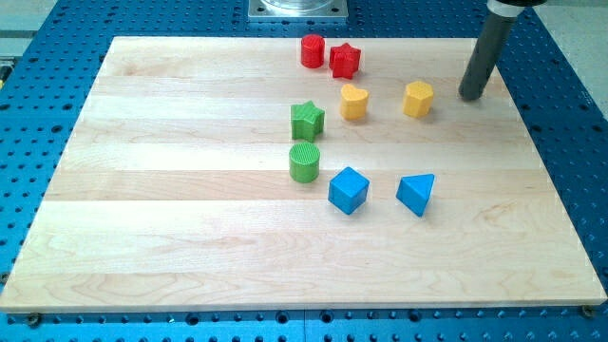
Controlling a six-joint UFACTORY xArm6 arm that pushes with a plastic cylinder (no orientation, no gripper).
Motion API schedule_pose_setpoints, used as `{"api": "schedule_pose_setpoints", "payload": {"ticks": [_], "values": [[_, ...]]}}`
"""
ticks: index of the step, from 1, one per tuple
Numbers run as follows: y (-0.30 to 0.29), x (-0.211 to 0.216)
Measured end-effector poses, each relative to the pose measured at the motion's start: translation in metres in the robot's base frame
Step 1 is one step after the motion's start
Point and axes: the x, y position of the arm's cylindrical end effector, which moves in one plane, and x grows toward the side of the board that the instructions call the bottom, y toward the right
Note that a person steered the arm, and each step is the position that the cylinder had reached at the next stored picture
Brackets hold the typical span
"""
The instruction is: Slightly push the heart close to the red star
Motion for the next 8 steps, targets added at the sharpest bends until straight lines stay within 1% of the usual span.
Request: {"api": "schedule_pose_setpoints", "payload": {"ticks": [1, 2, 3, 4, 5, 6, 7, 8], "values": [[-0.03, 0.0], [-0.037, 0.002], [-0.028, 0.034], [-0.052, 0.088], [-0.114, 0.082], [-0.137, 0.073], [-0.12, 0.069], [-0.141, 0.059]]}}
